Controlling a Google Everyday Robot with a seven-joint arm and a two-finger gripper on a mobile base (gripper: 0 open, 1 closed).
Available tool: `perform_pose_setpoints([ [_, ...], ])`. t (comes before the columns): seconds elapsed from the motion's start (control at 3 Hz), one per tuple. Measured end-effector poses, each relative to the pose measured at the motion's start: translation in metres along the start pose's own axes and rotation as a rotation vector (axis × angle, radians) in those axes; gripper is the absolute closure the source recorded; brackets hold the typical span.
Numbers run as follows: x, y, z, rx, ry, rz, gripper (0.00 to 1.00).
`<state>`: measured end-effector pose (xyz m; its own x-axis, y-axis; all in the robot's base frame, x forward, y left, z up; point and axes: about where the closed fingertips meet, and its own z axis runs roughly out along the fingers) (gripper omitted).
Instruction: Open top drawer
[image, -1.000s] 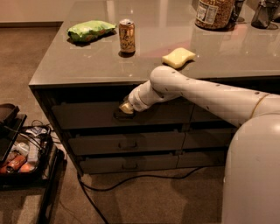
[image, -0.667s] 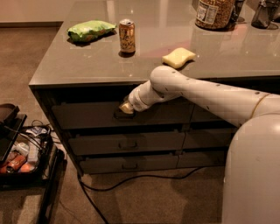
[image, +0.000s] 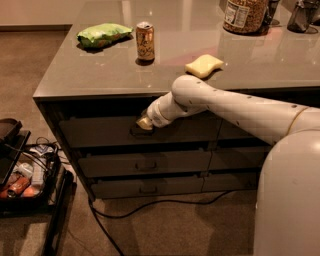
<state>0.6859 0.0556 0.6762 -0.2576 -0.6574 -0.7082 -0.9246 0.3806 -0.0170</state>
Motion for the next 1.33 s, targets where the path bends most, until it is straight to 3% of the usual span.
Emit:
perform_pose_setpoints([
  [1.0,0.0018,-0.0009,-0.0005,0.006,0.014,0.004,0.12],
  [1.33,0.0018,-0.0009,-0.0004,0.006,0.014,0.004,0.00],
])
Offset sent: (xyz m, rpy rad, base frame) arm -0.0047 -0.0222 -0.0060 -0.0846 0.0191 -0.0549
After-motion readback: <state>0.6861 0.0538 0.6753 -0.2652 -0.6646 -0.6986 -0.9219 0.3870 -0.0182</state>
